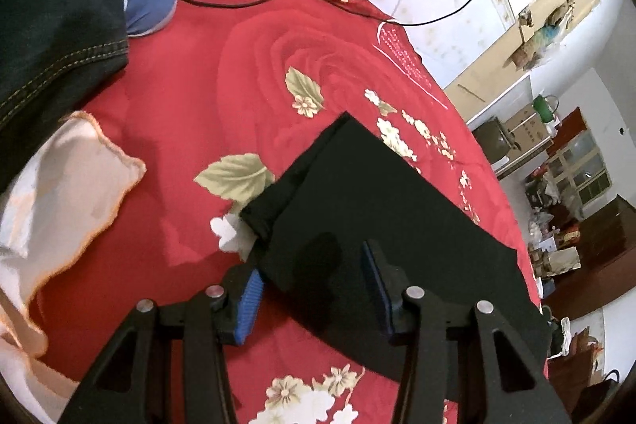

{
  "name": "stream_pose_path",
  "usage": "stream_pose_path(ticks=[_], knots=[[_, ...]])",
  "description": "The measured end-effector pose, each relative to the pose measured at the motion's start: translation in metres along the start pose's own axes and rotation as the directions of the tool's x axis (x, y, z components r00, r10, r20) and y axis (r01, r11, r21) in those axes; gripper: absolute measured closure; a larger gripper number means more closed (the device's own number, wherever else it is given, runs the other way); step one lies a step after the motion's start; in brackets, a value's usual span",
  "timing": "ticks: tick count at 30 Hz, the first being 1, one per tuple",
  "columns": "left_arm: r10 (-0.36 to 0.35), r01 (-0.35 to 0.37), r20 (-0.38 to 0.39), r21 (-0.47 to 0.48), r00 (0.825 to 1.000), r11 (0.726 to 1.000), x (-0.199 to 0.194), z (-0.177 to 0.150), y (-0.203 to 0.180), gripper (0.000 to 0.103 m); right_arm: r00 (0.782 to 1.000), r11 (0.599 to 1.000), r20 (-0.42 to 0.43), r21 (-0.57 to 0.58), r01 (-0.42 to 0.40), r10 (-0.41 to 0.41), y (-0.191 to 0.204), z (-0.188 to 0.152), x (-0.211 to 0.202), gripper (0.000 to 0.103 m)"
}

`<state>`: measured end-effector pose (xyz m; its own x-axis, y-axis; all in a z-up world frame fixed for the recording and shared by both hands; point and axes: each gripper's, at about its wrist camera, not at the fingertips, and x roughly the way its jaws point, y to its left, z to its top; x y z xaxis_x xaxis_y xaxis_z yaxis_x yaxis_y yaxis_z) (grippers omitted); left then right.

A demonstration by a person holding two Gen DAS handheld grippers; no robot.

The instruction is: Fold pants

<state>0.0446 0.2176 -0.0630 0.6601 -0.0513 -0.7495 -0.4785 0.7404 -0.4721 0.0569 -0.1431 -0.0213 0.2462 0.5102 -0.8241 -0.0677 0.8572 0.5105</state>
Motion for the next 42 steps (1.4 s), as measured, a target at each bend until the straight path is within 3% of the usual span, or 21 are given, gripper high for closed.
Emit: stream_pose_path(ticks=[1, 4, 5, 11, 14, 19, 23, 27, 29, 33, 36, 38, 42], knots=[[0.011, -0.011, 0.002, 0.000, 1.000, 1.000, 0.000, 0.001, 0.001, 0.065, 1.000, 1.000, 0.002, 0.007, -0.010, 0.010, -0.001, 0.001, 0.000, 0.059], [0.049, -0.049, 0.002, -0.023, 0.999, 0.999, 0.001, 0.003, 0.008, 0.091, 0.999, 0.999, 0.008, 0.015, -0.031, 0.031, -0.002, 0.002, -0.001, 0.059], [0.053, -0.053, -0.001, -0.030, 0.999, 0.998, 0.002, 0.003, 0.009, 0.095, 0.999, 0.999, 0.009, 0.017, -0.037, 0.037, -0.002, 0.002, -0.001, 0.059], [0.051, -0.051, -0.013, -0.010, 0.999, 0.999, -0.002, 0.005, 0.003, 0.097, 0.999, 0.998, 0.007, 0.019, -0.052, 0.052, -0.002, 0.003, 0.000, 0.059], [0.008, -0.008, -0.003, 0.013, 1.000, 1.000, -0.010, 0.009, -0.008, 0.097, 0.998, 0.998, 0.014, 0.023, -0.063, 0.063, -0.003, 0.003, -0.001, 0.059], [-0.066, 0.064, 0.008, 0.130, 0.998, 0.989, -0.026, 0.012, -0.047, 0.097, 0.996, 0.995, 0.029, 0.038, -0.088, 0.087, -0.006, 0.004, -0.004, 0.059], [-0.154, 0.151, -0.013, 0.294, 0.988, 0.944, -0.037, 0.003, -0.105, 0.097, 0.992, 0.992, 0.053, 0.047, -0.121, 0.118, -0.007, 0.006, -0.012, 0.059], [-0.242, 0.254, -0.085, 0.434, 0.967, 0.864, -0.042, -0.025, -0.167, 0.097, 0.989, 0.992, 0.088, 0.035, -0.120, 0.116, -0.009, 0.009, -0.024, 0.059], [-0.279, 0.319, -0.154, 0.479, 0.948, 0.818, -0.037, -0.046, -0.194, 0.097, 0.989, 0.994, 0.109, 0.028, -0.106, 0.102, -0.011, 0.014, -0.032, 0.059], [-0.272, 0.394, -0.294, 0.536, 0.916, 0.747, -0.011, -0.091, -0.230, 0.097, 0.988, 0.997, 0.144, 0.042, -0.069, 0.062, -0.023, 0.027, -0.042, 0.059], [-0.216, 0.422, -0.403, 0.540, 0.889, 0.728, 0.019, -0.124, -0.236, 0.097, 0.987, 0.992, 0.147, 0.099, -0.079, 0.064, -0.037, 0.032, -0.039, 0.058], [-0.162, 0.413, -0.453, 0.535, 0.877, 0.737, 0.034, -0.135, -0.234, 0.097, 0.989, 0.989, 0.138, 0.128, -0.075, 0.057, -0.044, 0.035, -0.035, 0.056], [-0.217, 0.453, -0.466, 0.485, 0.858, 0.748, 0.013, -0.124, -0.223, 0.091, 0.990, 0.988, 0.124, 0.134, -0.079, 0.062, -0.047, 0.041, -0.029, 0.056]])
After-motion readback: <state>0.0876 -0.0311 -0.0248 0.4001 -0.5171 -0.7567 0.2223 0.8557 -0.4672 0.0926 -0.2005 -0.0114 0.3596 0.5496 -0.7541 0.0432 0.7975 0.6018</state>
